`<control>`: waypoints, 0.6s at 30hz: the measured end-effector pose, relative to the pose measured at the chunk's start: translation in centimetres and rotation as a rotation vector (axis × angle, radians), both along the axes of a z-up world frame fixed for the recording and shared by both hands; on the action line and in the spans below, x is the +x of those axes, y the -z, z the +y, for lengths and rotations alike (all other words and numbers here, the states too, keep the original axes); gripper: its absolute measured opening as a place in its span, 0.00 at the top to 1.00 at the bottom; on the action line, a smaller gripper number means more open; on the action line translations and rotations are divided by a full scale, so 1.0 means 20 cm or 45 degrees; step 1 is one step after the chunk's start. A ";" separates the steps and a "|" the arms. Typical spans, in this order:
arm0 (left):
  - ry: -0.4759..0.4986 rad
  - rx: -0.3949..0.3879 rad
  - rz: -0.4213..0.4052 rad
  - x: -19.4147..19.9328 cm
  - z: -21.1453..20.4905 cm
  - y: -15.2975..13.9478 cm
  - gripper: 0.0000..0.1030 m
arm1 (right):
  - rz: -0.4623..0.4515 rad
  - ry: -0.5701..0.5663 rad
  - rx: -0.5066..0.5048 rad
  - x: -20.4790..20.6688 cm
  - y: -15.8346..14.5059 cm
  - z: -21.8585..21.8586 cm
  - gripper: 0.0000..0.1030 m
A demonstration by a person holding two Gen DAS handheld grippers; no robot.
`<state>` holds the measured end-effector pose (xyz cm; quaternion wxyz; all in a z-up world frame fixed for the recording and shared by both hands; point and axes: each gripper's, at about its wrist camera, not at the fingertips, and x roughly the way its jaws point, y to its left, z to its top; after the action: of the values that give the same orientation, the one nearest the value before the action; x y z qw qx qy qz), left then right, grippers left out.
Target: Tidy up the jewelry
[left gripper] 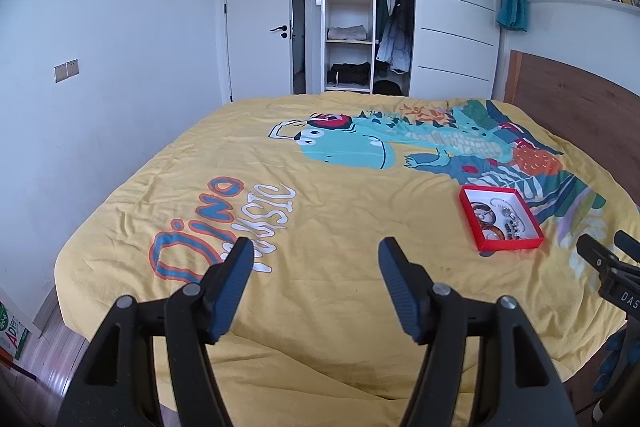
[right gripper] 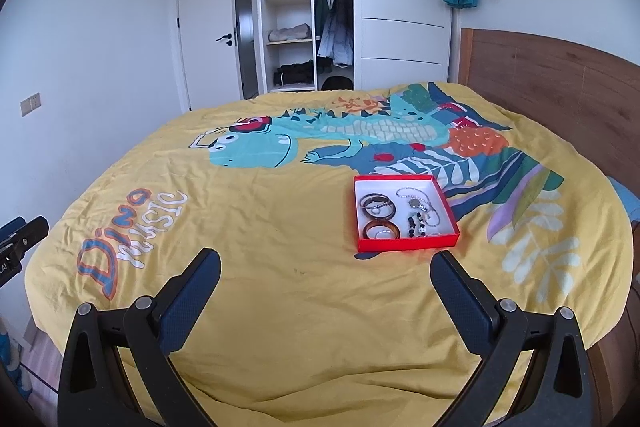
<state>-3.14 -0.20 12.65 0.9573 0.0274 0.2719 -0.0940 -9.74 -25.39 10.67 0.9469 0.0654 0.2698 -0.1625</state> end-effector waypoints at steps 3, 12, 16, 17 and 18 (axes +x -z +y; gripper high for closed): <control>0.000 0.000 0.001 0.00 0.00 0.00 0.38 | 0.008 0.000 -0.004 0.01 0.01 0.00 0.00; 0.018 0.006 0.034 0.03 0.02 0.05 0.37 | 0.042 0.002 0.005 0.03 0.06 -0.01 0.00; 0.029 0.013 0.056 0.06 0.01 0.08 0.37 | 0.054 0.002 0.011 0.04 0.09 -0.03 0.00; 0.033 0.014 0.061 0.07 0.00 0.09 0.37 | 0.058 0.004 0.013 0.04 0.10 -0.04 0.00; 0.035 0.016 0.066 0.08 0.00 0.10 0.37 | 0.062 0.005 0.014 0.05 0.11 -0.04 0.00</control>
<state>-1.60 -0.17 10.72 0.9484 0.0348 0.2968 -0.1062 -8.81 -26.20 8.56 0.9393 0.0673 0.2935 -0.1643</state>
